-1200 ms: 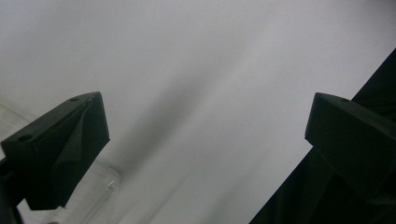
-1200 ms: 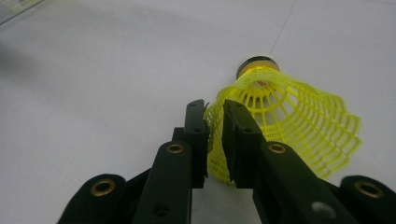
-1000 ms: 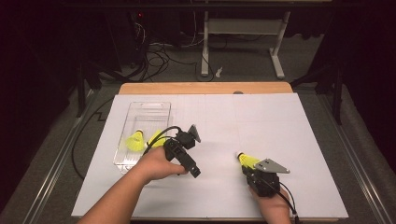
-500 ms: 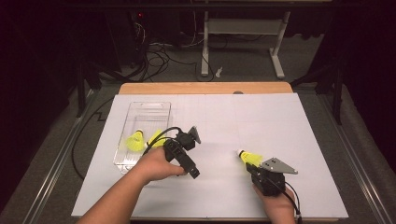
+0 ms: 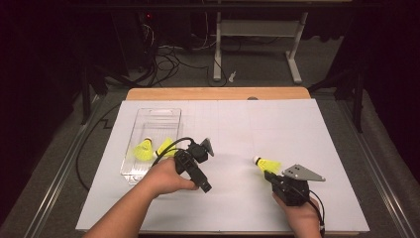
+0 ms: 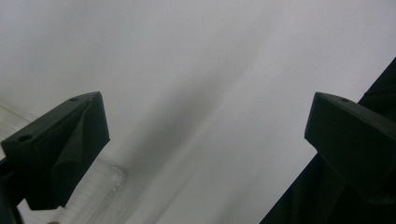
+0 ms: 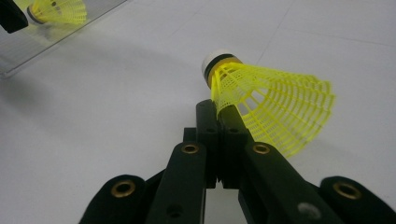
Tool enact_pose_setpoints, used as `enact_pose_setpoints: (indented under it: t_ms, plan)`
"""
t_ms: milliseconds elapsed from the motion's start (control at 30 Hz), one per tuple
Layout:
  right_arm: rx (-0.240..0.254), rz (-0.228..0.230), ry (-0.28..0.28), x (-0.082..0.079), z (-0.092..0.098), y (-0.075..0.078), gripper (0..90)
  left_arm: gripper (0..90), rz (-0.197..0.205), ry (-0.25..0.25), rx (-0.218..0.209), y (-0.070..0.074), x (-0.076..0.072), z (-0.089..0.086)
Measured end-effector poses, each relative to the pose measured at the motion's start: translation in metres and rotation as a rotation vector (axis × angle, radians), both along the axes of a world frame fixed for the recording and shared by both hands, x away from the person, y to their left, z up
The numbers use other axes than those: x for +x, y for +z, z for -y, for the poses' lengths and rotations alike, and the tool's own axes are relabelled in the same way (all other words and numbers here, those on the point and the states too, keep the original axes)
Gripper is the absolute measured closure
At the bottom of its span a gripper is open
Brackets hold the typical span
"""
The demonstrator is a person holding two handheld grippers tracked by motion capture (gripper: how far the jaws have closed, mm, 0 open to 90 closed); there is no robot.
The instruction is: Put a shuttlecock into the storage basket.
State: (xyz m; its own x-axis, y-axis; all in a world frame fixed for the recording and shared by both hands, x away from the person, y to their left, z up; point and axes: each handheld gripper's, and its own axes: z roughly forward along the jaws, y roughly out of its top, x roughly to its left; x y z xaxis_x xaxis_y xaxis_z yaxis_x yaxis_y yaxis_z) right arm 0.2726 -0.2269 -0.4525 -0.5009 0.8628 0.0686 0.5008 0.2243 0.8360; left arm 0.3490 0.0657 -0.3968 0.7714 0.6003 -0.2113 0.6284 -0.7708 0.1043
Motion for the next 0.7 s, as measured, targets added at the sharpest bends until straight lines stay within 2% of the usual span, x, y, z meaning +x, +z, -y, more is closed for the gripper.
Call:
enact_pose_setpoints:
  t_ms: [300, 400, 467, 533, 700]
  plan:
    - [-0.005, 0.024, 0.071, 0.009, 0.002, 0.008, 90.0, 2.9, -0.005, -0.025, -0.009, -0.004, -0.004, 0.001]
    - [-0.002, 0.029, 0.090, 0.011, 0.001, 0.005, 90.0, 2.7, -0.008, -0.033, -0.007, -0.005, -0.005, 0.003]
    - [0.018, 0.031, 0.101, 0.010, 0.001, -0.002, 90.0, 2.5, -0.009, -0.041, -0.009, -0.005, -0.006, 0.004]
    - [0.047, 0.013, 0.118, 0.010, 0.003, -0.007, 90.0, 2.4, -0.008, -0.047, -0.008, -0.005, -0.006, 0.005]
    - [0.053, -0.002, 0.137, 0.010, 0.007, -0.008, 90.0, 1.6, -0.007, -0.043, -0.016, -0.006, -0.008, 0.006]
